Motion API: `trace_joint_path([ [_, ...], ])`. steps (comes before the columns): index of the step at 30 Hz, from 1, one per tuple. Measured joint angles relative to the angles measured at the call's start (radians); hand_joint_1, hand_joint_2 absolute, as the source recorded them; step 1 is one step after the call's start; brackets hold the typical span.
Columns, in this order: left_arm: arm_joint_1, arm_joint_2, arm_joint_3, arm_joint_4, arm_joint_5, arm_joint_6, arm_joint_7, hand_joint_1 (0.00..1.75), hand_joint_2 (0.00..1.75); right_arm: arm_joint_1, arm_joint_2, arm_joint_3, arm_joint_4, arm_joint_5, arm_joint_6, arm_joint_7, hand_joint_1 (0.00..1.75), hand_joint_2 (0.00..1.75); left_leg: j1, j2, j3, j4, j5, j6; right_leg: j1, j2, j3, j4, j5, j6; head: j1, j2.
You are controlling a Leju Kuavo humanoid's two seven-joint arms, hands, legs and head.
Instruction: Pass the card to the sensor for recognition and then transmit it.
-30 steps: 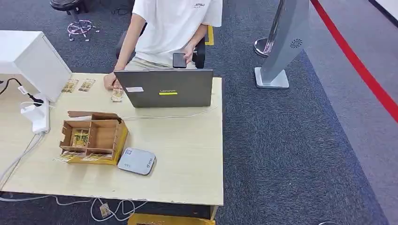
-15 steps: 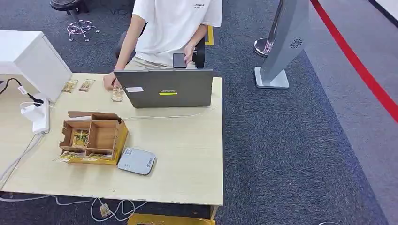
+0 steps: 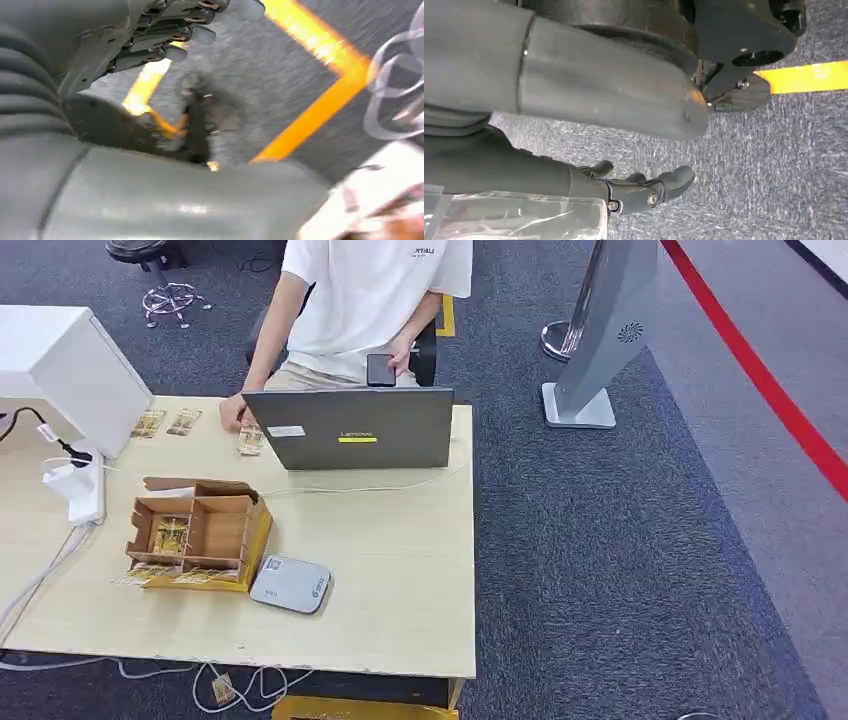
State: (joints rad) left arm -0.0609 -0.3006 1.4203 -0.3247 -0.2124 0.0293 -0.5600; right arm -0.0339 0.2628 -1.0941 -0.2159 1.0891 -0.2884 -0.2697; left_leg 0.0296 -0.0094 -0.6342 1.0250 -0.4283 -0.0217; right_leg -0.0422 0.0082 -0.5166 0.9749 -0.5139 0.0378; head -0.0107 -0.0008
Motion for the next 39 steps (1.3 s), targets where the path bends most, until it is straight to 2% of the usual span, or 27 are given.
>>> trace_joint_path([
  [1, 0.001, 0.002, 0.009, -0.022, 0.023, -0.006, -0.002, 0.0, 1.75, 0.0, 0.0, -0.002, 0.0, 0.002, 0.0, -0.002, 0.0, 0.0, 0.0, 0.0, 0.0, 0.0, 0.0, 0.0, 0.0, 0.0, 0.0, 0.0, 0.0, 0.0, 0.0, 0.0],
  [2, 0.003, 0.007, 0.016, -0.042, 0.047, -0.014, -0.002, 0.0, 0.0, 0.0, 0.0, -0.002, 0.0, 0.004, 0.001, -0.004, 0.0, 0.0, 0.0, 0.0, 0.0, 0.0, 0.0, 0.0, 0.0, 0.0, 0.0, 0.0, 0.0, 0.0, 0.0, 0.0],
  [6, 0.011, 0.048, 0.04, -0.106, 0.168, -0.041, 0.0, 0.0, 0.0, -0.001, 0.0, -0.003, 0.0, 0.019, 0.003, -0.013, 0.0, 0.0, 0.0, 0.0, 0.0, 0.0, 0.0, 0.0, 0.0, 0.0, 0.0, 0.0, 0.0, 0.0, 0.0, 0.0],
  [12, 0.025, 0.155, 0.074, -0.133, 0.373, -0.072, 0.003, 0.0, 0.0, -0.002, -0.003, -0.003, 0.0, 0.044, 0.003, -0.021, 0.0, 0.0, 0.001, 0.0, 0.0, 0.0, 0.0, 0.0, 0.001, 0.0, 0.0, 0.001, -0.001, -0.001, 0.0, 0.0],
  [16, 0.033, 0.233, 0.088, -0.134, 0.507, -0.097, -0.016, 0.0, 0.0, -0.002, -0.005, -0.003, 0.0, 0.058, 0.003, -0.031, 0.0, 0.0, 0.001, 0.0, 0.0, 0.0, 0.0, 0.0, 0.001, 0.0, 0.0, 0.001, -0.001, -0.001, 0.0, 0.0],
  [17, 0.036, 0.251, 0.09, -0.134, 0.535, -0.105, -0.022, 0.0, 1.75, -0.003, -0.005, -0.003, 0.0, 0.062, 0.003, -0.033, 0.0, 0.0, 0.001, 0.0, 0.0, 0.0, 0.0, 0.0, 0.001, 0.0, 0.0, 0.001, -0.001, -0.001, 0.001, 0.0],
  [25, 0.071, 0.453, 0.104, -0.167, 0.76, -0.206, -0.07, 0.0, 1.75, -0.002, -0.015, -0.003, 0.002, 0.079, 0.006, -0.05, 0.0, 0.0, 0.002, 0.0, 0.0, -0.001, 0.0, -0.001, 0.002, 0.0, 0.0, 0.001, -0.002, -0.003, 0.001, 0.0],
  [30, 0.088, 0.554, 0.106, -0.21, 0.893, -0.265, -0.081, 0.0, 1.75, -0.003, -0.02, -0.003, 0.003, 0.089, 0.02, -0.06, 0.0, 0.0, 0.003, 0.0, 0.0, -0.001, 0.0, -0.001, 0.003, -0.001, 0.0, 0.001, -0.003, -0.004, 0.002, 0.0],
  [31, 0.091, 0.57, 0.106, -0.218, 0.915, -0.281, -0.086, 0.0, 1.75, -0.003, -0.021, -0.003, 0.003, 0.093, 0.023, -0.063, 0.0, 1.75, 0.004, 0.0, 0.0, -0.001, 0.0, -0.001, 0.003, -0.001, 0.001, 0.001, -0.003, -0.004, 0.002, 0.0],
  [34, 0.094, 0.568, 0.108, -0.297, 0.931, -0.326, -0.098, 0.0, 1.75, -0.003, -0.023, -0.003, 0.005, 0.097, 0.039, -0.065, 0.0, 1.75, 0.002, 0.0, 0.0, -0.001, 0.0, -0.001, 0.002, -0.002, 0.0, 0.001, -0.003, -0.004, 0.0, 0.0],
  [39, 0.088, 0.532, 0.108, -0.454, 0.919, -0.331, -0.078, 0.0, 1.75, -0.004, -0.026, -0.003, 0.008, 0.106, 0.047, -0.062, 0.0, 1.75, 0.003, 0.0, 0.0, -0.001, 0.0, -0.001, 0.003, -0.002, 0.0, 0.001, -0.002, -0.004, 0.001, 0.0],
])
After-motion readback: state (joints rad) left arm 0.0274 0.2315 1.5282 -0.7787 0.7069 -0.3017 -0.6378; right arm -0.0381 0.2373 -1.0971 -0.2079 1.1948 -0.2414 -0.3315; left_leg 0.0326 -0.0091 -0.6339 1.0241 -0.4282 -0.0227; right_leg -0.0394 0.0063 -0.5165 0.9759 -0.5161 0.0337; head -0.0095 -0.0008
